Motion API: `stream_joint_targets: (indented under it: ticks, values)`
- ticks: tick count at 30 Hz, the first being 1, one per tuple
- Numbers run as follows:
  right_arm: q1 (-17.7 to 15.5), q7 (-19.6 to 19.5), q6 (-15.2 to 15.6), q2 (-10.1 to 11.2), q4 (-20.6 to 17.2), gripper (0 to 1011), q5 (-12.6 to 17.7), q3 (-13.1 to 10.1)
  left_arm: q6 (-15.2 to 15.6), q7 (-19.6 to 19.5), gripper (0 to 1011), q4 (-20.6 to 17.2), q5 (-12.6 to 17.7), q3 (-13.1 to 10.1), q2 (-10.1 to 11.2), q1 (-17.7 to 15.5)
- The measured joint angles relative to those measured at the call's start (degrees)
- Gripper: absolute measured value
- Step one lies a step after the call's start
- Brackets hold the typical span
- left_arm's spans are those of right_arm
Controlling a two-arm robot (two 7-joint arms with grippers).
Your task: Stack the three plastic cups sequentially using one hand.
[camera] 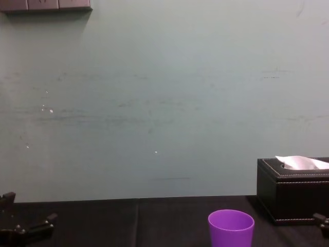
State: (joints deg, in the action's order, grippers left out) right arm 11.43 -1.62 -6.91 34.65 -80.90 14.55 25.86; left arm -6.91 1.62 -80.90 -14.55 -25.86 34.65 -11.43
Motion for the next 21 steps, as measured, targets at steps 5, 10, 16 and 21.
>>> stream_joint_targets:
  ticks: [5,10,16,21]
  values:
    - [0.0,0.0,0.0,0.0,0.0,1003,0.0,0.0,0.0,0.0,1011,0.0,0.0,0.0,0.0,0.0]
    - [0.0,0.0,0.0,0.0,0.0,1004,0.0,0.0,0.0,0.0,1011,0.0,0.0,0.0,0.0,0.0]
    - [0.0,0.0,0.0,0.0,0.0,1003,0.0,0.0,0.0,0.0,1011,0.0,0.0,0.0,0.0,0.0]
    - [0.0,0.0,0.0,0.0,0.0,1003,0.0,0.0,0.0,0.0,1011,0.0,0.0,0.0,0.0,0.0]
